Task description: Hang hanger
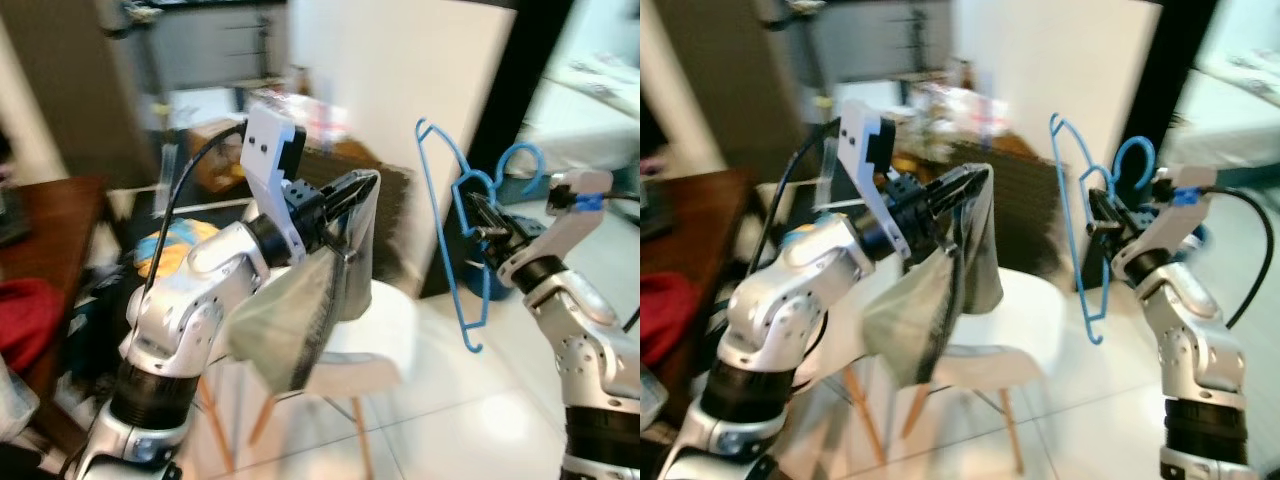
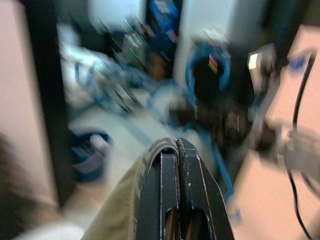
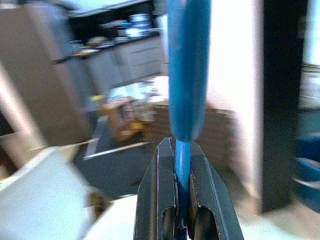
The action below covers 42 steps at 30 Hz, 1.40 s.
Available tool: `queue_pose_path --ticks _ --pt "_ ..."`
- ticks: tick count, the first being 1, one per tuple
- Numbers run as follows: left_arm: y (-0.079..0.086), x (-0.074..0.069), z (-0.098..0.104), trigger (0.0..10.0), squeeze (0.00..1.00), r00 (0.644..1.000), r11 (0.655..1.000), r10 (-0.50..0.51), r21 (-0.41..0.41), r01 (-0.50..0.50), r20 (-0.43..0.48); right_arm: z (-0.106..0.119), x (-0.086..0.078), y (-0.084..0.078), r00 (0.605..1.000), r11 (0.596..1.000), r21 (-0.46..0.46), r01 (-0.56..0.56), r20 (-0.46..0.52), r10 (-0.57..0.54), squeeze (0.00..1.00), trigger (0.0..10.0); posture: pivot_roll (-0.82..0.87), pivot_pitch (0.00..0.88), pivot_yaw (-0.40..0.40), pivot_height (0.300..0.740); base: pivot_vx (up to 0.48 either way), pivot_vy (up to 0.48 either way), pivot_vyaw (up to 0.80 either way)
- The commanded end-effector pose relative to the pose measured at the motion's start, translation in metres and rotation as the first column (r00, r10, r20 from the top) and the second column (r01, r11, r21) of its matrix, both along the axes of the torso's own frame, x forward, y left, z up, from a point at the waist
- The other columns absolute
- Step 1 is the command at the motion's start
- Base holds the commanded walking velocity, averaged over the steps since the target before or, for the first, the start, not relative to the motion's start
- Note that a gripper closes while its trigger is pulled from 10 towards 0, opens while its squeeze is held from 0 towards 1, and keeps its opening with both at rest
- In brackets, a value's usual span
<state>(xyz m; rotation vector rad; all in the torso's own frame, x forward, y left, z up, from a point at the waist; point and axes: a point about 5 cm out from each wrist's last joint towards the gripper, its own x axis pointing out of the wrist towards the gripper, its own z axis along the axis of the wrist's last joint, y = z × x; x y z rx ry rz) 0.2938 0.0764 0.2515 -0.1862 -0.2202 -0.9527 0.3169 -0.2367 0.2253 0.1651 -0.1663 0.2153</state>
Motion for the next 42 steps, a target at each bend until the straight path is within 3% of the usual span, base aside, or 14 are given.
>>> queue_pose_path --ticks 1,4,6,10,15,18,23,25,29,30,32,35,37,42 --pt "0.003 -0.004 -0.008 10.0 0.00 0.999 0.999 -0.041 0.033 0.042 -0.027 -0.004 0.001 0.003 1.000 1.000 -0.013 -0.005 -0.023 0.005 0.00 10.0 0.22 0.000 0.012 0.740 0.000 0.000 -0.80" --pt "0.006 -0.011 -0.022 10.0 0.00 0.994 0.994 -0.090 0.062 0.093 -0.054 -0.005 0.002 0.003 1.000 1.000 -0.025 0.000 -0.030 -0.001 0.00 10.0 0.22 0.000 0.009 0.740 0.000 0.000 -0.80" --pt "0.007 -0.032 -0.041 10.0 0.00 0.969 0.965 -0.233 0.106 0.241 -0.082 -0.009 0.003 0.001 0.998 0.998 -0.053 0.025 -0.051 -0.028 0.00 10.0 0.22 0.000 0.006 0.740 0.000 0.000 -0.80" --pt "0.004 -0.046 -0.042 10.0 0.00 0.935 0.933 -0.345 0.081 0.351 -0.080 -0.012 0.005 -0.005 0.995 0.994 -0.079 0.070 -0.073 -0.075 0.00 10.0 0.21 0.000 0.005 0.740 0.000 0.000 -0.80" --pt "0.002 -0.049 -0.038 10.0 0.00 0.923 0.922 -0.379 0.057 0.383 -0.068 -0.014 0.005 -0.008 0.991 0.991 -0.102 0.089 -0.087 -0.098 0.00 10.0 0.21 0.000 0.003 0.740 0.000 0.000 -0.80" --pt "-0.005 -0.052 -0.033 10.0 0.00 0.898 0.897 -0.437 0.048 0.440 -0.049 -0.023 0.006 -0.012 0.982 0.978 -0.180 0.108 -0.133 -0.133 0.00 10.0 0.21 0.000 0.003 0.740 0.000 0.000 -0.80" --pt "-0.010 -0.050 -0.035 10.0 0.00 0.895 0.891 -0.444 0.077 0.446 -0.041 -0.036 0.004 -0.012 0.970 0.966 -0.241 0.089 -0.198 -0.138 0.00 10.0 0.20 0.000 0.005 0.740 0.000 0.000 -0.80" --pt "-0.011 -0.042 -0.048 10.0 0.00 0.922 0.909 -0.382 0.153 0.387 -0.062 -0.060 -0.003 -0.016 0.947 0.955 -0.290 0.065 -0.284 -0.150 0.00 10.0 0.20 0.000 0.001 0.740 0.000 0.000 -0.80" --pt "-0.006 -0.033 -0.067 10.0 0.00 0.951 0.921 -0.295 0.236 0.309 -0.094 -0.087 -0.014 -0.029 0.911 0.946 -0.314 0.083 -0.362 -0.200 0.00 10.0 0.20 0.000 0.000 0.740 0.000 0.000 -0.80" --pt "-0.006 -0.033 -0.067 10.0 0.00 0.951 0.921 -0.295 0.236 0.309 -0.094 -0.087 -0.014 -0.029 0.911 0.946 -0.314 0.083 -0.362 -0.200 0.00 10.0 0.20 0.000 0.000 0.740 0.000 0.000 -0.80" --pt "-0.005 -0.032 -0.074 10.0 0.00 0.957 0.923 -0.270 0.255 0.290 -0.108 -0.108 -0.025 -0.038 0.876 0.941 -0.322 0.102 -0.419 -0.238 0.00 10.0 0.19 0.000 -0.003 0.740 0.000 0.000 -0.80" --pt "-0.005 -0.032 -0.076 10.0 0.00 0.956 0.921 -0.272 0.259 0.291 -0.109 -0.113 -0.029 -0.040 0.867 0.941 -0.322 0.105 -0.434 -0.246 0.00 10.0 0.19 0.000 -0.002 0.740 0.000 0.000 -0.80" --pt "-0.013 -0.034 -0.071 10.0 0.00 0.952 0.922 -0.290 0.239 0.304 -0.093 -0.124 -0.035 -0.043 0.849 0.939 -0.326 0.107 -0.461 -0.257 0.00 10.0 0.19 0.000 0.000 0.740 0.000 0.000 0.00" --pt "-0.022 -0.034 -0.063 10.0 0.00 0.953 0.930 -0.295 0.208 0.303 -0.068 -0.127 -0.036 -0.042 0.844 0.940 -0.323 0.108 -0.469 -0.258 0.00 10.0 0.18 0.000 0.001 0.740 0.000 0.000 -0.16"
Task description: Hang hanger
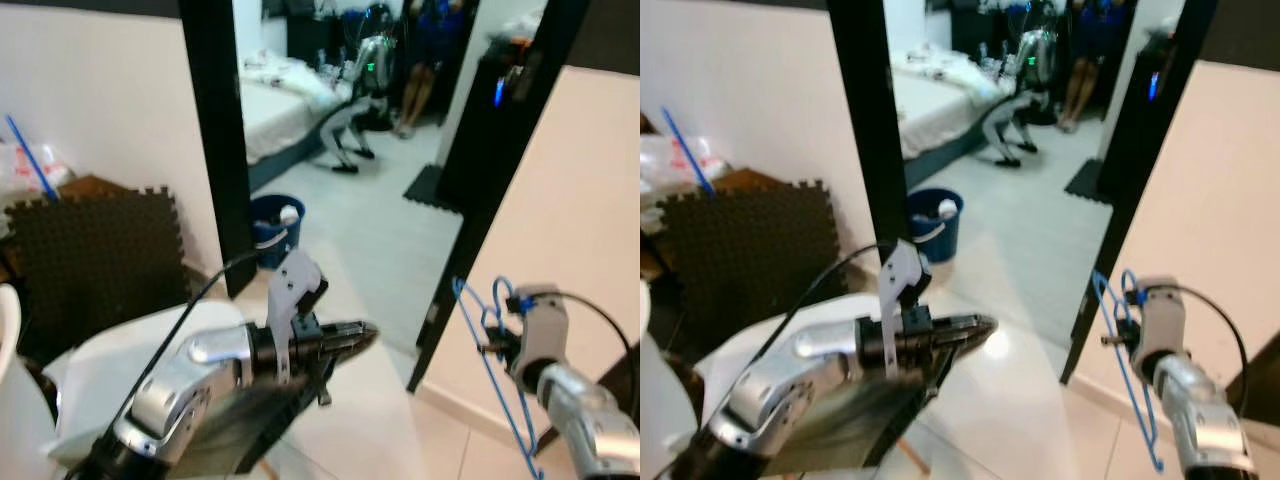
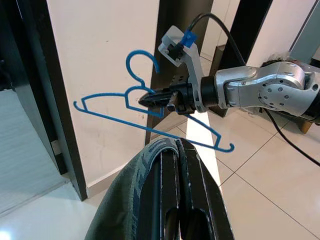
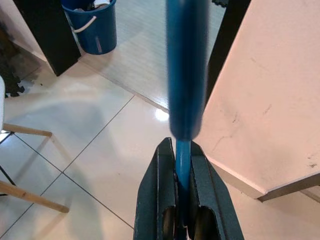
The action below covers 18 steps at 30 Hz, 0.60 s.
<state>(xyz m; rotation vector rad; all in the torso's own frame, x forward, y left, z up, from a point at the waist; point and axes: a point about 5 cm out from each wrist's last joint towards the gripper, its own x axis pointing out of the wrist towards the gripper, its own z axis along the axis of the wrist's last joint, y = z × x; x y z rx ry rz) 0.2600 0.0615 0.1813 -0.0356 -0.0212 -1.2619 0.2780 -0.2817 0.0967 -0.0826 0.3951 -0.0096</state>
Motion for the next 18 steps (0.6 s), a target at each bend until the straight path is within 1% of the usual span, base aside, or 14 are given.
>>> queue_pose_path --ticks 1,2,7,10,15,18 --pt "-0.011 0.002 0.011 10.0 0.00 0.999 0.999 0.000 -0.034 0.001 0.036 0.002 0.003 0.003 1.000 1.000 -0.002 -0.007 0.019 0.007 0.00 10.0 0.18 0.000 0.001 0.740 0.000 0.000 -0.80" --pt "-0.015 0.004 0.014 10.0 0.00 0.999 0.999 0.012 -0.046 -0.010 0.044 0.003 0.004 0.004 1.000 1.000 0.001 -0.011 0.023 0.011 0.00 10.0 0.18 0.000 -0.001 0.740 0.000 0.000 -0.80" --pt "-0.020 0.008 0.018 10.0 0.00 0.998 0.997 0.029 -0.066 -0.025 0.059 0.004 0.006 0.007 0.999 1.000 0.005 -0.025 0.028 0.025 0.00 10.0 0.18 0.000 -0.001 0.740 0.000 0.000 -0.80" --pt "-0.024 0.008 0.019 10.0 0.00 0.996 0.997 0.030 -0.076 -0.024 0.079 0.002 0.006 0.009 0.999 0.999 0.006 -0.035 0.030 0.035 0.00 10.0 0.19 0.000 -0.002 0.740 0.000 0.000 0.00" --pt "-0.025 0.009 0.020 10.0 0.00 0.996 0.996 0.034 -0.082 -0.027 0.083 0.001 0.007 0.011 0.999 0.999 0.008 -0.039 0.032 0.039 0.00 10.0 0.19 0.000 -0.002 0.740 0.000 0.000 0.00" --pt "-0.025 0.010 0.022 10.0 0.00 0.995 0.995 0.046 -0.089 -0.038 0.087 0.000 0.008 0.013 0.998 0.999 0.012 -0.047 0.033 0.046 0.00 10.0 0.19 0.000 -0.001 0.740 0.000 0.000 -0.80"
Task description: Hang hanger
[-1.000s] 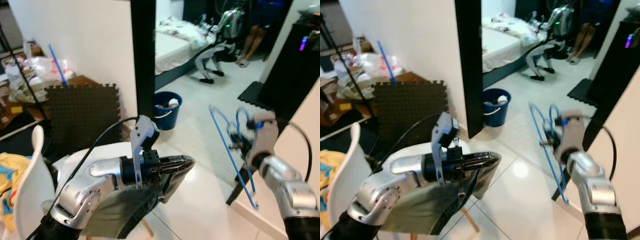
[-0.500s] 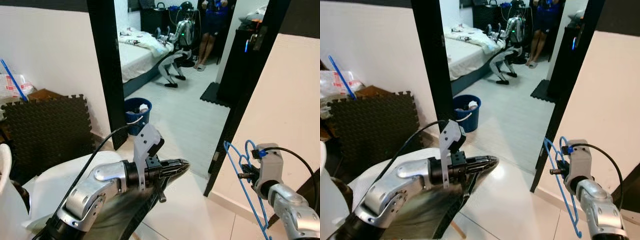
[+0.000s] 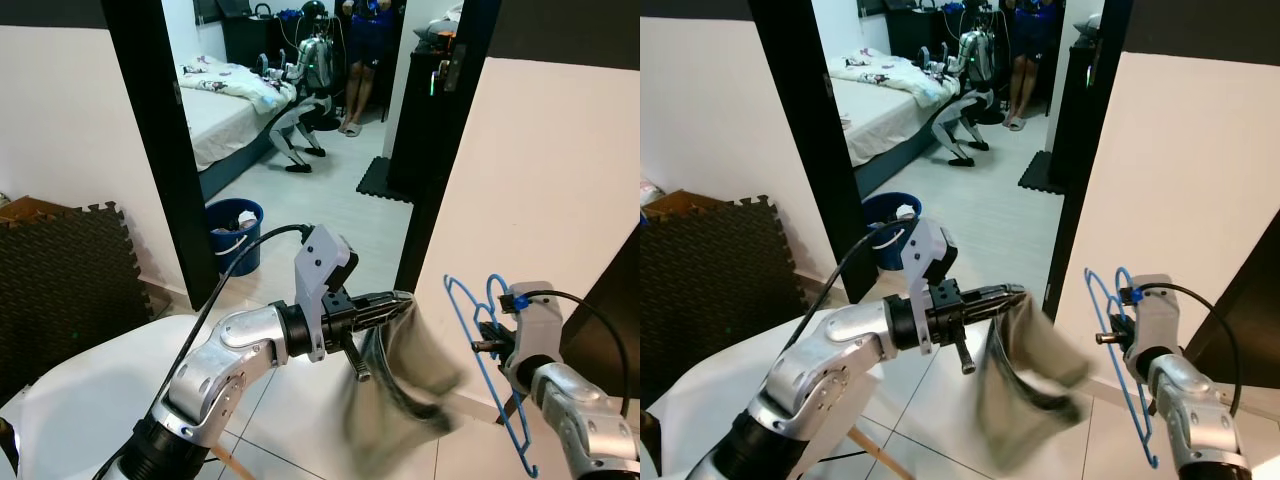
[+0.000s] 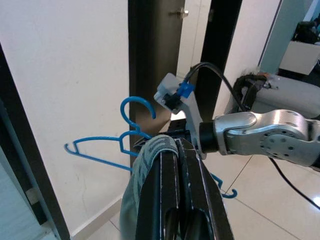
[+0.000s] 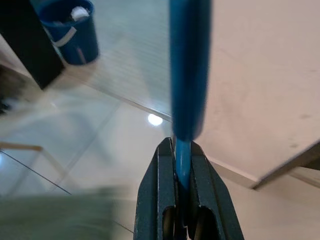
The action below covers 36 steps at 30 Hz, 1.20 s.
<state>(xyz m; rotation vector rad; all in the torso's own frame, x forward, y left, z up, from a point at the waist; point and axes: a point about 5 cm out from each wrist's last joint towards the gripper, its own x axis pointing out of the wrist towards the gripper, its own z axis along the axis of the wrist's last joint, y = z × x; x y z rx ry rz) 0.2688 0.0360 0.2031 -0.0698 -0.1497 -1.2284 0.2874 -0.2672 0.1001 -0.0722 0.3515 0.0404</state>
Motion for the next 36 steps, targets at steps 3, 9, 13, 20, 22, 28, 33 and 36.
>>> queue_pose_path --ticks 3,9,13,20,22,28,33,36 --pt "0.002 0.006 0.000 10.0 0.00 0.999 0.999 0.042 0.011 -0.042 0.011 -0.004 -0.001 0.000 1.000 1.000 -0.006 -0.002 -0.009 0.002 0.00 10.0 0.19 0.000 -0.003 0.740 0.000 0.000 -0.80" --pt "0.011 0.016 -0.009 10.0 0.00 0.988 0.987 0.155 0.033 -0.155 -0.001 -0.009 -0.003 0.000 1.000 1.000 -0.004 -0.003 -0.021 0.003 0.00 10.0 0.19 0.000 -0.008 0.740 0.000 0.000 -0.80" --pt "0.020 0.027 -0.022 10.0 0.00 0.963 0.960 0.271 0.077 -0.270 -0.007 -0.015 -0.006 -0.001 0.999 1.000 -0.004 -0.001 -0.040 0.001 0.00 10.0 0.19 0.000 -0.007 0.740 0.000 0.000 -0.80" --pt "0.022 0.035 -0.022 10.0 0.00 0.939 0.936 0.344 0.080 -0.344 0.005 -0.016 -0.005 0.000 0.999 1.000 -0.003 -0.007 -0.040 0.007 0.00 10.0 0.19 0.000 -0.008 0.740 0.000 0.000 -0.80" --pt "0.022 0.037 -0.022 10.0 0.00 0.935 0.932 0.355 0.074 -0.355 0.003 -0.017 -0.005 0.000 0.999 1.000 -0.004 -0.009 -0.041 0.009 0.00 10.0 0.19 0.000 -0.008 0.740 0.000 0.000 -0.80" --pt "0.024 0.041 -0.019 10.0 0.00 0.923 0.920 0.385 0.068 -0.385 0.013 -0.017 -0.004 0.000 0.999 1.000 -0.002 -0.014 -0.040 0.014 0.00 10.0 0.19 0.000 -0.003 0.740 0.000 0.000 -0.80" --pt "0.028 0.048 -0.013 10.0 0.00 0.903 0.901 0.428 0.053 -0.430 0.037 -0.017 -0.003 0.002 0.999 0.999 0.007 -0.036 -0.037 0.036 0.00 10.0 0.19 0.000 -0.003 0.740 0.000 0.000 -0.80" --pt "0.031 0.051 -0.009 10.0 0.00 0.891 0.890 0.451 0.045 -0.453 0.052 -0.016 -0.002 0.005 0.998 0.998 0.018 -0.053 -0.029 0.053 0.00 10.0 0.19 0.000 -0.003 0.740 0.000 0.000 -0.80"
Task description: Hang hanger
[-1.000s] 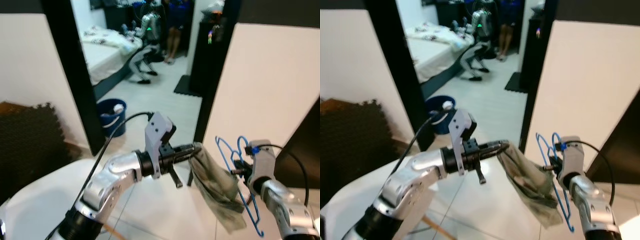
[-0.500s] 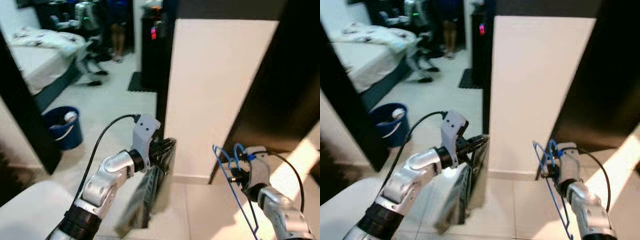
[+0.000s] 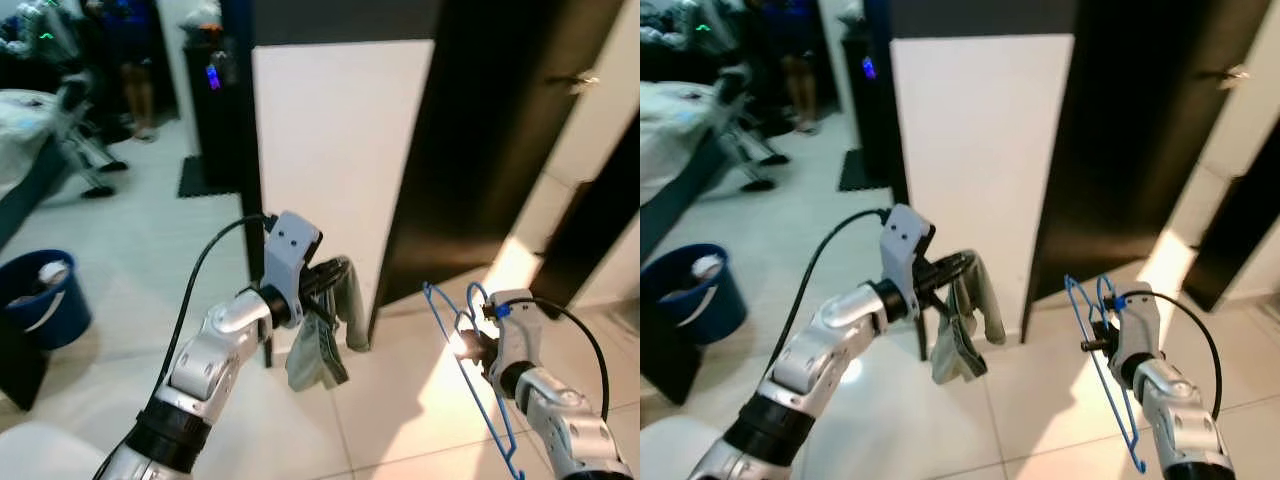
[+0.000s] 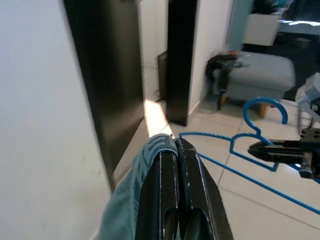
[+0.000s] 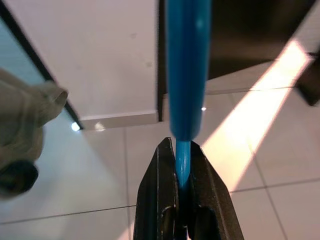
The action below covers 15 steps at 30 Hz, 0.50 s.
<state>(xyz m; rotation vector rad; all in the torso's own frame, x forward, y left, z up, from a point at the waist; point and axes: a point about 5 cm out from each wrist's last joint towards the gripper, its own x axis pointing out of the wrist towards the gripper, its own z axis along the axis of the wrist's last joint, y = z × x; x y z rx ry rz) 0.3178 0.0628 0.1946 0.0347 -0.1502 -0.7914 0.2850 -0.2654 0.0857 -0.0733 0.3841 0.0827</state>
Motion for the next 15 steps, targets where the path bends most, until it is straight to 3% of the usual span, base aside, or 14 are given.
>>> queue_pose_path --ticks 1,15 --pt "0.006 0.006 0.001 10.0 0.00 0.999 0.999 0.046 0.015 -0.046 0.014 -0.002 0.001 0.005 1.000 0.999 0.028 -0.023 0.009 0.023 0.00 10.0 0.19 0.000 -0.004 0.740 0.000 0.000 -0.80" --pt "0.011 0.013 0.008 10.0 0.00 0.992 0.991 0.125 0.038 -0.126 0.023 0.010 0.000 0.016 0.993 0.989 0.106 -0.099 0.072 0.092 0.00 10.0 0.18 0.000 0.008 0.740 0.000 0.000 -0.80"
